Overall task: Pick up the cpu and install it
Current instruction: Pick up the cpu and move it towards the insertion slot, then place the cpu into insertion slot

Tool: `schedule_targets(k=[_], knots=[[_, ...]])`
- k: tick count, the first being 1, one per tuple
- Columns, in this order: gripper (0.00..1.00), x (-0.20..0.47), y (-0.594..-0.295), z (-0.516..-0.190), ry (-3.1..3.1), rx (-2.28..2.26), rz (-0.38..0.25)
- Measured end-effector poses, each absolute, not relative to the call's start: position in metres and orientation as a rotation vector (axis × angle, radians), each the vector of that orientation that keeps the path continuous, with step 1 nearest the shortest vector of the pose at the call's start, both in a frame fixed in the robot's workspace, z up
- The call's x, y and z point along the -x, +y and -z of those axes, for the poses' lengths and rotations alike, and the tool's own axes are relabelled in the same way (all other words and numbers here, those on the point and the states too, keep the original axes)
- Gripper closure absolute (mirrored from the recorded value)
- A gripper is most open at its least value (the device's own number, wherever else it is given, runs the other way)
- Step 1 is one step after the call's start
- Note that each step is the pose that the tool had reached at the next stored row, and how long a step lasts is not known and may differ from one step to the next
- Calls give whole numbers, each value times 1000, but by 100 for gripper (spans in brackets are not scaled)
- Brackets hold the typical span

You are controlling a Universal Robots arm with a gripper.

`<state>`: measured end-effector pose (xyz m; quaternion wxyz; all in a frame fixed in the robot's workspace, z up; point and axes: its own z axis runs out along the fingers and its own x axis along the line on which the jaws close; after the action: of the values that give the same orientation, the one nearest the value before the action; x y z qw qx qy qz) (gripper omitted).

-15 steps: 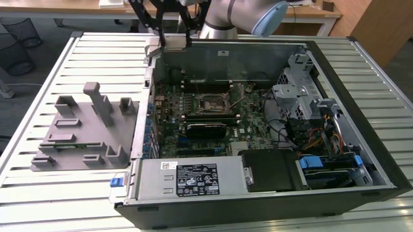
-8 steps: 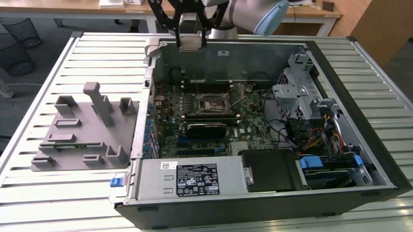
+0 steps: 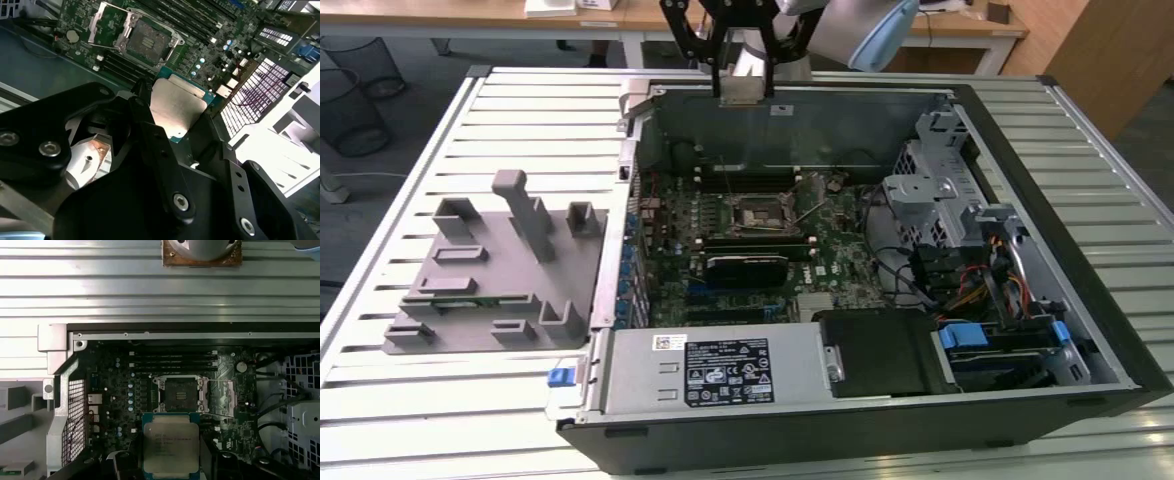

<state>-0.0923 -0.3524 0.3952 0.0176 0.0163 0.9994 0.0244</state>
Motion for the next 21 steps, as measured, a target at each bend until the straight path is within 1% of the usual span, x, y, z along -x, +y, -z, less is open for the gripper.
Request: schedule_targets(k=[12, 18, 21], knots=[[46, 82, -352, -395, 3104, -79, -72], [46, 82, -352, -395, 3094, -236, -69], [46, 82, -352, -394, 3077, -383, -66]])
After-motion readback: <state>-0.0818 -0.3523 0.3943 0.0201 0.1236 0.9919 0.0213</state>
